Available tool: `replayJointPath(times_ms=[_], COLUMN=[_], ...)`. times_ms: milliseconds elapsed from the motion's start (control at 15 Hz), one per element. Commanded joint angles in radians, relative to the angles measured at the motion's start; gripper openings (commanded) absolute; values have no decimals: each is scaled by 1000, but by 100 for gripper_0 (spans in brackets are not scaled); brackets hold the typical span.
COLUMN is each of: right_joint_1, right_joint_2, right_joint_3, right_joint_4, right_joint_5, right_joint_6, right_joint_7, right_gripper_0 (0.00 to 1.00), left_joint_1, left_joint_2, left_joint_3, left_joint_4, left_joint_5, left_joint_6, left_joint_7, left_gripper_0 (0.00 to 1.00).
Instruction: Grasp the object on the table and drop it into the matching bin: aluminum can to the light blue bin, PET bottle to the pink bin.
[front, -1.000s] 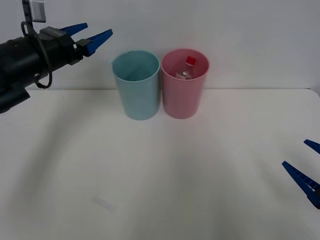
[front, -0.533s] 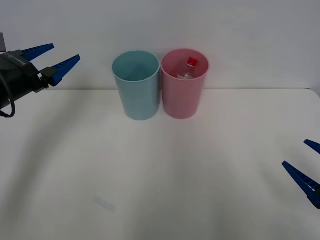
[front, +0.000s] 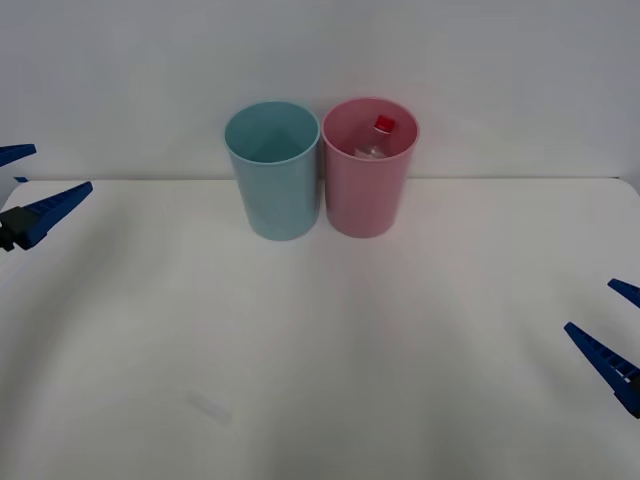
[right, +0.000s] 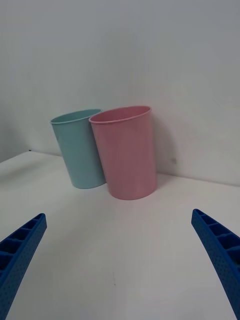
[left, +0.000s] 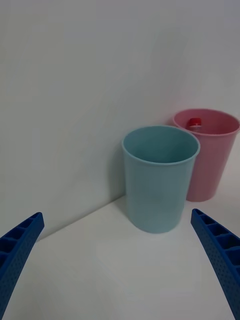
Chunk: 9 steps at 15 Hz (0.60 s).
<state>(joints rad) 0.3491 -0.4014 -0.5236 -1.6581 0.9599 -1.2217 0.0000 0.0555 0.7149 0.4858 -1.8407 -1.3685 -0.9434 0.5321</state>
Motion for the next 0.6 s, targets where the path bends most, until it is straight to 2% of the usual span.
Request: replayJointPath(times_ms=[67,200,467,600], right_joint_1=[0,0,0,0], right_joint_2=[0,0,0,0], right_joint_3=[0,0,0,0], right_joint_4=[0,0,0,0], right_joint_5=[0,0,0,0], right_joint_6=[0,0,0,0], right_joint_7=[0,0,0,0], right_gripper_0=[100,100,100,100], left_joint_1=[61,107,178,207], left_joint_2=[0,0,0,0], left_joint_3=[30,46,66,88], left_joint_4=[1,9,93,113], left_joint_5=[5,29,164,200], left_joint_6=[-2,-2,-46,-64], left_joint_7=[-73,-127,-304,-354], left_gripper_0=[100,100,100,100])
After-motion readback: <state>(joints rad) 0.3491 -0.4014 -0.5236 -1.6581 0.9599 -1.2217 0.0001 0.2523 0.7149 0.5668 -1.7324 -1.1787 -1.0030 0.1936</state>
